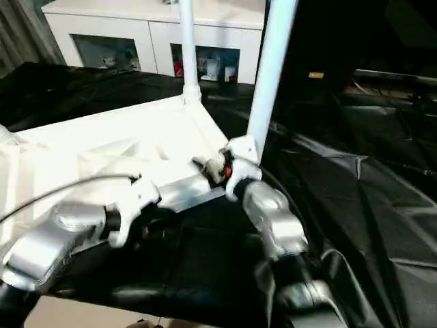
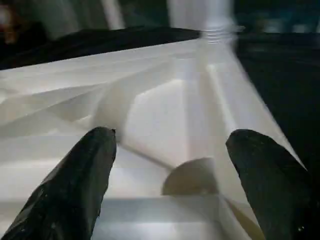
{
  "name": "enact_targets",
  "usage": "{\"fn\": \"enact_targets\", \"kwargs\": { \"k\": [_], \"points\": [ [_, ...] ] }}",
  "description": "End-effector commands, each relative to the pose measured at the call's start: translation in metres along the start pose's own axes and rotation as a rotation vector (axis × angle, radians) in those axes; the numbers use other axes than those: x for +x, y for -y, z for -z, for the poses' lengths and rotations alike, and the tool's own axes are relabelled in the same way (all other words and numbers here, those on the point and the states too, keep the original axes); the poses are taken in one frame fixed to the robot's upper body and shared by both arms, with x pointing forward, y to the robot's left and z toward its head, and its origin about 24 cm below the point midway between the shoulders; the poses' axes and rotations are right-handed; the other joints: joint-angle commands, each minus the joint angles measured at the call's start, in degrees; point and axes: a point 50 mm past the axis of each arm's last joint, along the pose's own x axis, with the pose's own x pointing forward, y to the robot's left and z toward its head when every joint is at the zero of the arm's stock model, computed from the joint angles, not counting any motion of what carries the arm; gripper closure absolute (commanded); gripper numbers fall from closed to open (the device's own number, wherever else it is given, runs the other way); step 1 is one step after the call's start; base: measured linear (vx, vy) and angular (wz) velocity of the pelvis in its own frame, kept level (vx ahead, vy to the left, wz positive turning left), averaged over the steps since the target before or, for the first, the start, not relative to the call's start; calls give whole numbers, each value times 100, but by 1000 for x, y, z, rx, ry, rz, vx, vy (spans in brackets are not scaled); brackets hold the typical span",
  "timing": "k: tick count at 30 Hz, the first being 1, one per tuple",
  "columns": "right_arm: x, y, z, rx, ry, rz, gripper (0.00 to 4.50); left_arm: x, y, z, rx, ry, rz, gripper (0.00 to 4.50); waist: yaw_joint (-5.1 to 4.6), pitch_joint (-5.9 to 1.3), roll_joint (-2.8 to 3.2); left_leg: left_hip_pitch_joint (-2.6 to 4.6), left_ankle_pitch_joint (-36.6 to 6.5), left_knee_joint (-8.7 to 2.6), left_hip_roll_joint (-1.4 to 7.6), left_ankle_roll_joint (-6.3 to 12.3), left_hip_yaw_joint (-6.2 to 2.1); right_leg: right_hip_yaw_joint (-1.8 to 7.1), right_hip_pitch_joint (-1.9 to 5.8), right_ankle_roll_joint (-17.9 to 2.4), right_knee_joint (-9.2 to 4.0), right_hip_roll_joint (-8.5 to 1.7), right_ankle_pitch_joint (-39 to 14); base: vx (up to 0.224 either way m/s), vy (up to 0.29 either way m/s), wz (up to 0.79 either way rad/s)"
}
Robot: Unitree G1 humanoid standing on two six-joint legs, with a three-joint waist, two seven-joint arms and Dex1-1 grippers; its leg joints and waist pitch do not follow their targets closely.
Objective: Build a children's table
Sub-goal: Rotate table base
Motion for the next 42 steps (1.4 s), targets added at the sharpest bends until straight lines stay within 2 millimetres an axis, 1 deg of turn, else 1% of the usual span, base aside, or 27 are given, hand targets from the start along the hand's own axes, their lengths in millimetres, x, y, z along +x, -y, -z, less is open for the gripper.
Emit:
{"fn": "enact_targets", "kwargs": {
  "k": [1, 2, 4, 5, 6, 8, 9, 10, 12, 13, 14, 16, 18, 21, 25, 29, 30, 31, 32, 33, 34, 35, 36, 37, 39, 40, 42],
  "points": [
    [-2, 21, -2, 14, 9, 135, 61, -3, 2, -1, 14, -15, -10, 122, -42, -411, -6, 74, -538, -367, 166, -12, -25, 298, 291, -1080, -330, -385, -465, 0, 0, 0],
    [-2, 29, -4, 27, 19, 196, 61, -3, 4, 0, 14, -23, -13, 114, -31, -408, -5, 87, -566, -359, 169, -22, -14, 300, 270, -1085, -326, -380, -432, 0, 0, 0],
    [-3, 35, -4, 16, 20, 233, 61, -4, 3, 2, 17, -31, -27, 96, -8, -399, -7, 108, -669, -356, 162, -30, 2, 305, 252, -1061, -345, -369, -483, 0, 0, 0],
    [-4, 42, -6, 7, 28, 278, 61, -4, 2, 3, 19, -40, -45, 96, -13, -400, -8, 91, -678, -357, 160, -42, -1, 304, 263, -1066, -337, -373, -488, 0, 0, 0],
    [-4, 48, -7, 3, 32, 311, 61, -4, 2, 5, 23, -46, -60, 81, -14, -409, -2, 76, -670, -356, 156, -64, -10, 297, 283, -1033, -329, -379, -481, 0, 0, 0],
    [-7, 59, -9, -4, 41, 360, 61, -4, -2, 7, 34, -55, -98, 72, -26, -407, -10, 69, -687, -354, 152, -68, -11, 298, 286, -1023, -330, -376, -493, 0, 0, 0],
    [-10, 68, -11, -12, 45, 400, 61, -4, -5, 7, 36, -52, -131, 52, -11, -403, -10, 95, -769, -350, 151, -68, -1, 300, 267, -1003, -350, -371, -579, 0, 0, 0],
    [-11, 70, -12, -13, 45, 408, 61, -4, -6, 7, 37, -50, -137, 52, -13, -404, -15, 102, -811, -342, 145, -65, 8, 306, 265, -1001, -355, -359, -584, 0, 0, 0],
    [-19, 87, -17, -27, 55, 477, 61, -5, -10, 5, 50, -39, -180, 35, 7, -408, -17, 102, -836, -336, 143, -56, 14, 308, 259, -983, -355, -353, -585, 0, 0, 0],
    [-19, 87, -17, -27, 55, 478, 61, -5, -10, 5, 50, -39, -180, 25, 16, -414, -16, 98, -820, -332, 143, -57, 12, 305, 257, -978, -350, -351, -563, 0, 0, 0],
    [-23, 98, -20, -36, 60, 515, 61, -6, -12, 4, 57, -34, -194, 15, 23, -416, -15, 99, -829, -331, 145, -55, 14, 304, 255, -968, -349, -350, -558, 0, 0, 0],
    [-29, 109, -23, -45, 64, 555, 61, -7, -14, 4, 66, -29, -205, 3, 47, -418, -23, 103, -885, -319, 135, -42, 27, 308, 241, -956, -355, -338, -597, 0, 0, 0],
    [-33, 115, -24, -52, 68, 577, 61, -8, -15, 4, 66, -29, -210, 1, 57, -425, -33, 91, -880, -313, 129, -32, 28, 309, 241, -936, -351, -331, -604, 0, 0, 0],
    [-41, 128, -27, -68, 72, 612, 61, -8, -15, 4, 71, -27, -210, 1, 50, -429, -48, 30, -798, -299, 117, 1, 13, 295, 270, -897, -331, -330, -562, 0, 0, 0],
    [-55, 145, -29, -96, 66, 663, 61, -9, -13, 1, 90, 8, -180, 1, 38, -427, -57, 6, -821, -287, 106, 26, 7, 280, 281, -881, -345, -337, -692, 0, 0, 0],
    [-64, 157, -31, -111, 65, 703, 61, -12, -6, -5, 113, 84, -98, 1, 36, -434, -59, -12, -802, -270, 95, 70, 8, 278, 288, -928, -345, -347, -714, 0, 0, 0],
    [-67, 160, -33, -114, 68, 713, 61, -16, 1, -10, 122, 140, -22, 1, 30, -437, -52, -18, -778, -269, 98, 76, 1, 271, 289, -956, -336, -348, -673, 0, 0, 0],
    [-67, 161, -33, -114, 68, 712, 61, -17, 2, -10, 120, 145, -7, 1, 18, -435, -61, -29, -771, -267, 94, 80, 6, 272, 294, -972, -333, -346, -651, 0, 0, 0],
    [-66, 160, -34, -120, 70, 697, 61, -24, 9, -11, 110, 173, 76, 1, 7, -431, -44, -18, -816, -267, 97, 90, 6, 268, 284, -1017, -321, -334, -646, 0, 0, 0],
    [-65, 158, -34, -129, 72, 670, 61, -29, 14, -12, 87, 196, 125, 1, 5, -432, -45, -18, -828, -267, 99, 93, 3, 266, 282, -1035, -317, -341, -656, 0, 0, 0],
    [-64, 158, -34, -130, 72, 666, 61, -30, 14, -12, 84, 199, 130, 1, -3, -420, -53, -17, -892, -269, 101, 104, 12, 267, 271, -1059, -327, -340, -731, 0, 0, 0],
    [-62, 154, -33, -140, 72, 634, 61, -35, 17, -13, 61, 219, 168, 1, -9, -415, -42, -8, -941, -265, 98, 91, 19, 269, 262, -1076, -319, -332, -771, 0, 0, 0],
    [-54, 142, -31, -158, 70, 533, 61, -47, 23, -12, 20, 243, 243, 1, -26, -402, -39, -11, -1018, -273, 105, 93, 15, 267, 265, -1084, -333, -329, -860, 0, 0, 0],
    [-53, 141, -30, -162, 68, 522, 61, -49, 24, -11, 16, 245, 250, 1, -43, -390, -40, -16, -1091, -283, 104, 100, 8, 264, 258, -1088, -344, -326, -983, 0, 0, 0],
    [-47, 127, -22, -180, 53, 450, 61, -66, 25, -8, -10, 274, 282, 1, -79, -372, -36, -18, -1179, -290, 101, 85, 5, 268, 250, -1062, -355, -323, -1154, 0, 0, 0],
    [-47, 126, -21, -180, 52, 446, 61, -69, 25, -7, -13, 284, 282, 1, -120, -352, -53, -11, -1294, -309, 107, 72, 3, 266, 238, -1013, -389, -311, -1366, 0, 0, 0],
    [-46, 123, -17, -169, 51, 447, 61, -75, 24, -4, -25, 284, 277, 1, -138, -362, -28, 22, -1335, -306, 118, 36, -1, 276, 216, -996, -391, -308, -1428, 0, 0, 0]
  ]
}}
